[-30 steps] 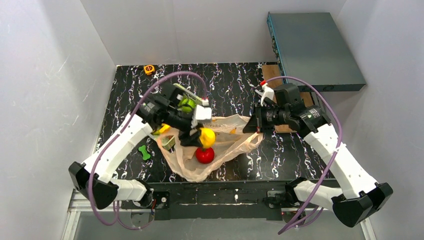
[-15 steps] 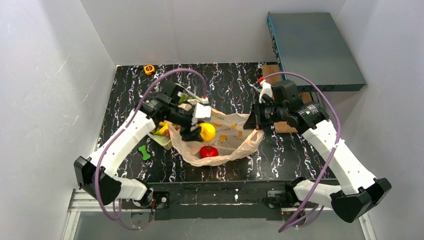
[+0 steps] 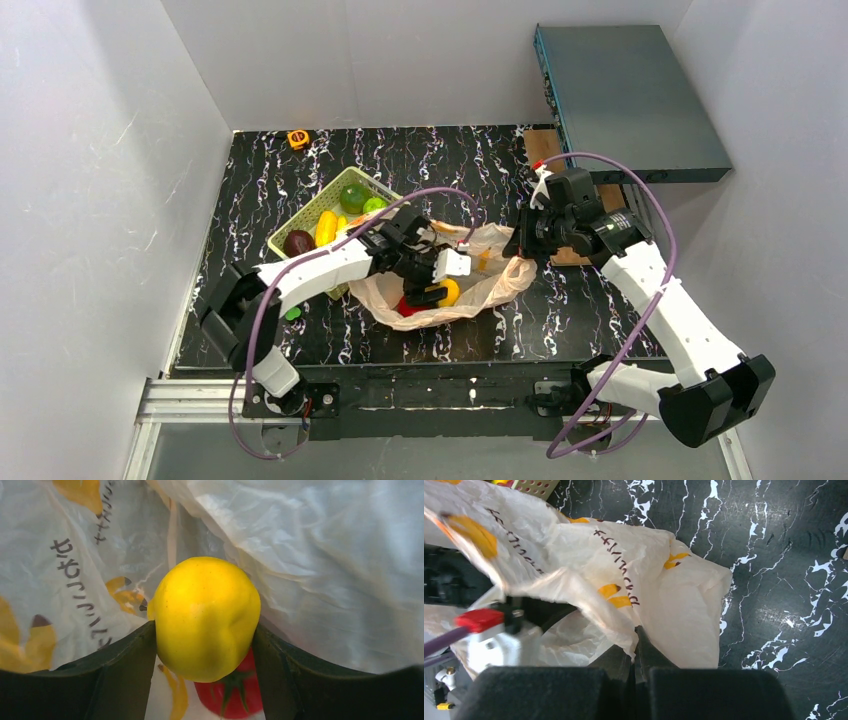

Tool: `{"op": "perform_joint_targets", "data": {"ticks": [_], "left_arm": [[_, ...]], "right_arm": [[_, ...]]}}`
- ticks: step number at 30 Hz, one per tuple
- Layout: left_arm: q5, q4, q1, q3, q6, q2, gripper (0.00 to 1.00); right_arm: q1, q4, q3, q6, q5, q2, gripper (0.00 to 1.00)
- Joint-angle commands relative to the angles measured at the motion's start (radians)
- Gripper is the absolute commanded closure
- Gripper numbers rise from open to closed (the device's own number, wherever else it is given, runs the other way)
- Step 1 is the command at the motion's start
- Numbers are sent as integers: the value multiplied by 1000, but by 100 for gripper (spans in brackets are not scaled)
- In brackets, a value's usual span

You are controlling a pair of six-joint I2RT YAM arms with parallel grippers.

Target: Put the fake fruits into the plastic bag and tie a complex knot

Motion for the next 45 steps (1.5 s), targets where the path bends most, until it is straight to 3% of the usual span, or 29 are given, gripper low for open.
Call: {"op": "perform_joint_targets", "data": {"ticks": [1,6,7,16,20,23,25,27,30,34,39,45], "left_arm": [[-91,40,-24,-13,67,48,35],[-78,-49,-32,66,13,21,3],[-55,-72,-32,96,-7,-3,2],[59,-190,8,397,-295,-200,2],[127,-182,176,454,-479,-247,2],[99,-198,367,428,-584,-271,2],[-17,-268,514,401,-556,-269,3],[-161,-354,593,365,-485,-251,7],[-361,-406,673,283,-452,-221,8],[-479,-352,725,188,-509,-187,9],[-409,-352,732,174,-554,-72,13],[-230,-380,694,129,-452,-31,20]], "right_arm": [[-3,40,-14,0,32,2,99],[-3,35,-32,1,28,-5,99],[-3,33,-45,2,24,-14,99],[-3,53,-118,-3,4,-63,99],[-4,57,-125,0,-1,-75,99],[-3,54,-126,-1,-2,-84,99],[-3,50,-122,-3,0,-89,99],[-3,45,-116,-2,-3,-92,99],[-3,37,-114,-6,-6,-92,99],[-3,38,-119,-5,-10,-92,99],[-3,35,-111,-6,-11,-86,99],[-3,22,-96,-22,-1,-85,99]]}}
